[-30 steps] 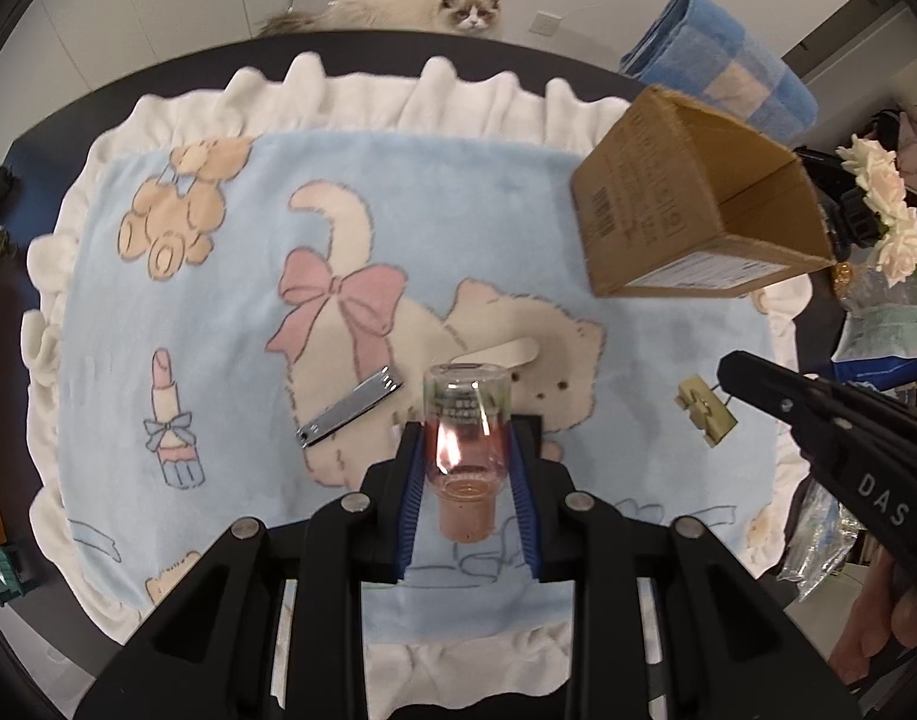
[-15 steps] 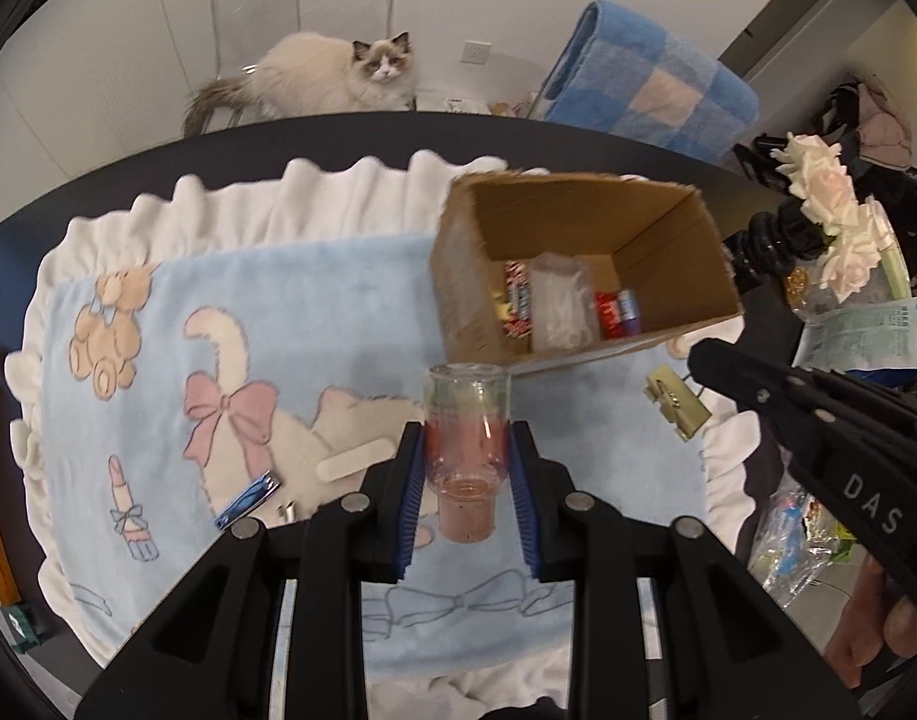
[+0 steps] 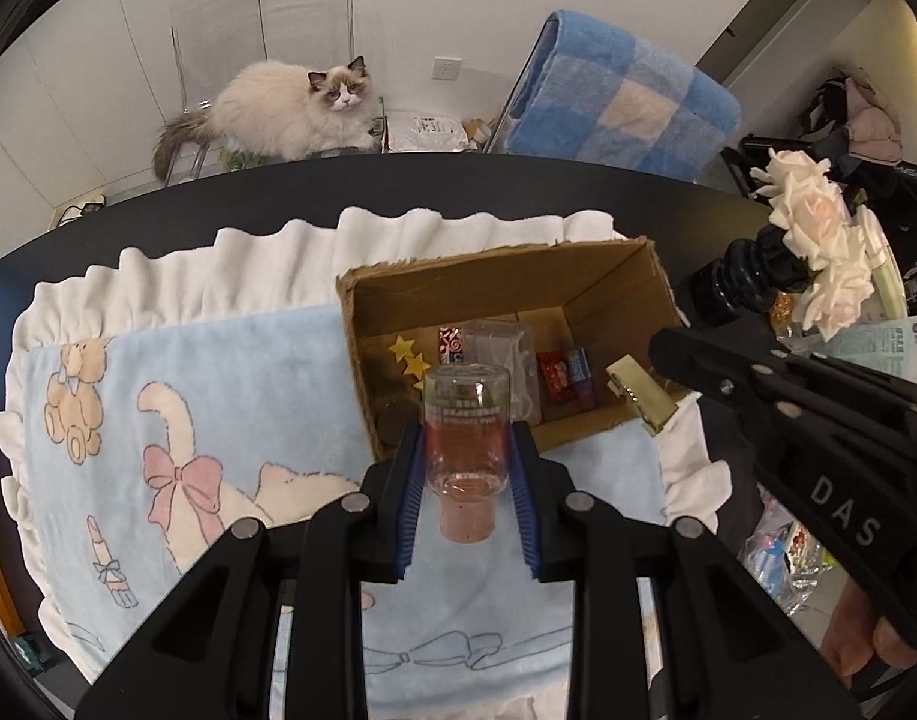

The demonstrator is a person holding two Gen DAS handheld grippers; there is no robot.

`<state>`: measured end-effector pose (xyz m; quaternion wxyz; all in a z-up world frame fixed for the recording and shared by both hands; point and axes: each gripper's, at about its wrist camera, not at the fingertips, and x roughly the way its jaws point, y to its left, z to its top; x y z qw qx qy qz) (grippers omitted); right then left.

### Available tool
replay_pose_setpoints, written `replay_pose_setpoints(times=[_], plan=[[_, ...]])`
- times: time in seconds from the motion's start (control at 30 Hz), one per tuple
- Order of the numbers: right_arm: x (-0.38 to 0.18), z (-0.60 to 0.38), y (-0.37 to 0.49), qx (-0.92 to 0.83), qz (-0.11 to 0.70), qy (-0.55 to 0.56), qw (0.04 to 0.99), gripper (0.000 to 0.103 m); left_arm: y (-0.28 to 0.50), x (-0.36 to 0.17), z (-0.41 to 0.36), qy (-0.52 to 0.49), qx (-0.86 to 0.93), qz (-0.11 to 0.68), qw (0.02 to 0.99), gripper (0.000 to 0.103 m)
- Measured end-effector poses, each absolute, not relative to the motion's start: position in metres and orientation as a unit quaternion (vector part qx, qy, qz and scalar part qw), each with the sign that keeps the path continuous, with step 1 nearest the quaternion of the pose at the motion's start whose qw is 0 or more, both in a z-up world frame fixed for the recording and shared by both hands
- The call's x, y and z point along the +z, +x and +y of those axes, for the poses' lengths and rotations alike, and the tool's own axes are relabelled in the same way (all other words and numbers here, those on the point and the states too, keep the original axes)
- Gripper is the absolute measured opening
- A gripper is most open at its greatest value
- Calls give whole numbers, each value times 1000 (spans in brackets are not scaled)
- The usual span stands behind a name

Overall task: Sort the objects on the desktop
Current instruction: 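Lift both held items and carry them over the cardboard box, then open both tools to release the cup and binder clip into the box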

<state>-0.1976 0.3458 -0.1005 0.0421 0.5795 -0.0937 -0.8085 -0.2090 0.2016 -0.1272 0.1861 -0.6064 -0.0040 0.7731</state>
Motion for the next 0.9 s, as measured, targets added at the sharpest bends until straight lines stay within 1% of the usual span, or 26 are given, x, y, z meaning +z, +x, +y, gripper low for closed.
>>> replay_pose_setpoints(times=[0.47, 0.53, 0.67, 0.7, 0.73, 0.77, 0.8, 0.83, 0.87, 0.9], plan=[[-121, 361, -215, -797, -100, 594, 50, 2, -227, -143, 215, -619, 765, -2, 178, 27], [-122, 363, -216, -797, -100, 594, 47, 4, -228, -144, 215, -621, 763, -2, 177, 27], [-123, 368, -217, -798, -106, 592, 40, 5, -230, -145, 215, -624, 761, -2, 174, 27], [-123, 368, -216, -798, -103, 592, 37, 6, -230, -145, 215, -625, 762, 2, 170, 28], [-123, 369, -216, -798, -100, 593, 34, 13, -231, -145, 215, -626, 762, 5, 167, 29], [-122, 370, -216, -799, -97, 593, 31, 21, -232, -146, 215, -628, 761, 8, 163, 42], [-121, 371, -215, -802, -93, 589, 25, 40, -232, -146, 214, -628, 762, 12, 158, 53], [-119, 372, -214, -805, -92, 586, 22, 56, -232, -145, 213, -626, 764, 15, 153, 78], [-118, 373, -212, -807, -91, 583, 19, 61, -232, -145, 211, -624, 767, 18, 149, 92], [-116, 374, -211, -808, -90, 582, 17, 70, -231, -143, 210, -621, 770, 20, 147, 93]])
